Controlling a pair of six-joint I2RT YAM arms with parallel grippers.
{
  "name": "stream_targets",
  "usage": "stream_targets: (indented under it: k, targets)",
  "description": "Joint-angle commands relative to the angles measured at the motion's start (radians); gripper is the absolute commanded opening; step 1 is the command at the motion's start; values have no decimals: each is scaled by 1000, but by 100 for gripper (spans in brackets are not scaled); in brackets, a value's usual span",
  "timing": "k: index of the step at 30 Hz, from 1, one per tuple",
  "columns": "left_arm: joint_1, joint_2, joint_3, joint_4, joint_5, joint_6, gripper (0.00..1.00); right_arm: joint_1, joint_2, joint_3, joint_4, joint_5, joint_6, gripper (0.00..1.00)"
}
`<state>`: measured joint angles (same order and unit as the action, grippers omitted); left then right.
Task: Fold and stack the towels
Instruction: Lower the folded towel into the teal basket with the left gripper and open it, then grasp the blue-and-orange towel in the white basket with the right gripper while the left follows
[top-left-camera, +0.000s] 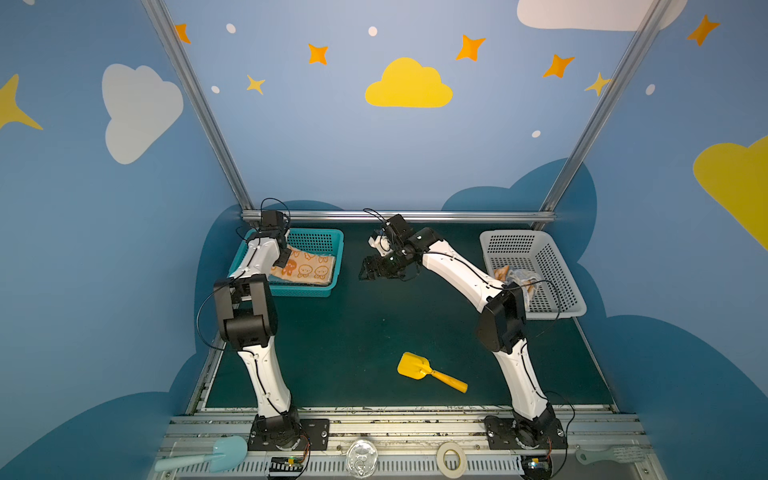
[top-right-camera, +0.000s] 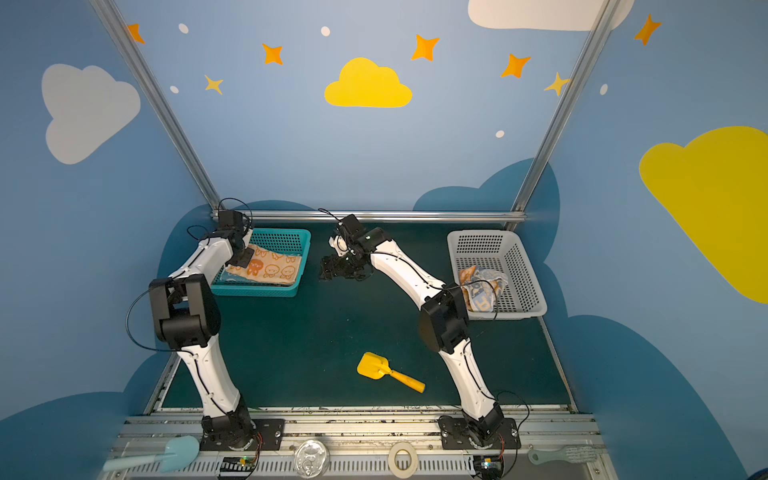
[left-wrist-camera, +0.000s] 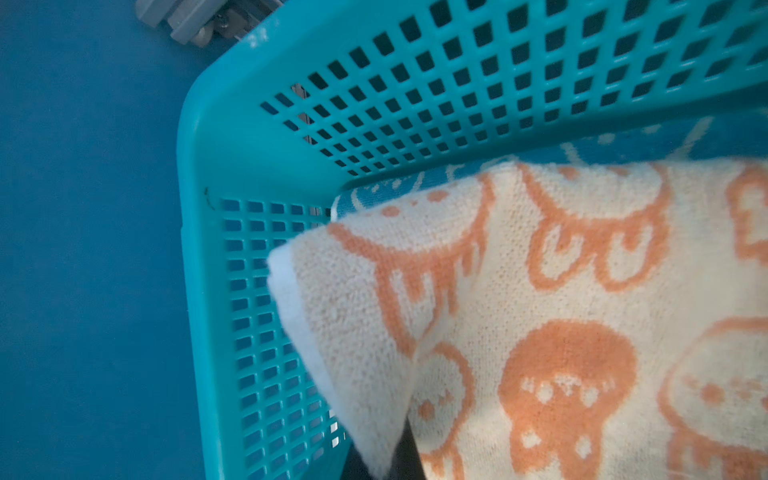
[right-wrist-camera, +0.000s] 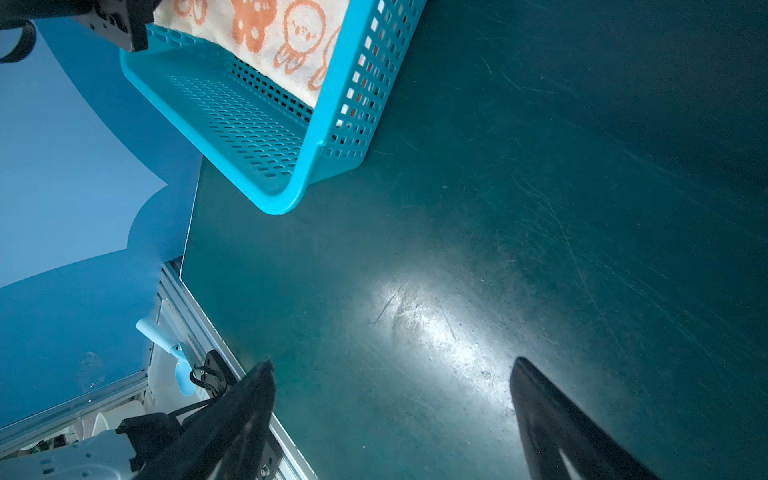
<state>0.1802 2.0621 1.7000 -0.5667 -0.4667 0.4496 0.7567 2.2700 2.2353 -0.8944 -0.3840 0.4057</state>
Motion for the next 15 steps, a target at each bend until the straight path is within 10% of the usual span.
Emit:
stream_targets:
  k: [1,3,5,6,15]
  targets:
    - [12,25,24,10,-20,-31,3,4,-13,23,-5,-13,-15,89]
    - [12,38,34,-2,-24,-43,29,4,-16,24,-3,-12,-15,88]
    - [11,36,30,8,-32,-61,90,3,-20,24,-4,-10,-15,89]
    - [9,30,16,30,-48,-65,99,3,-22,24,-7,-9,-15,89]
    - [-38,-105,-45,112,-74,-78,99,-12,-96,19,-95,94,-22,89]
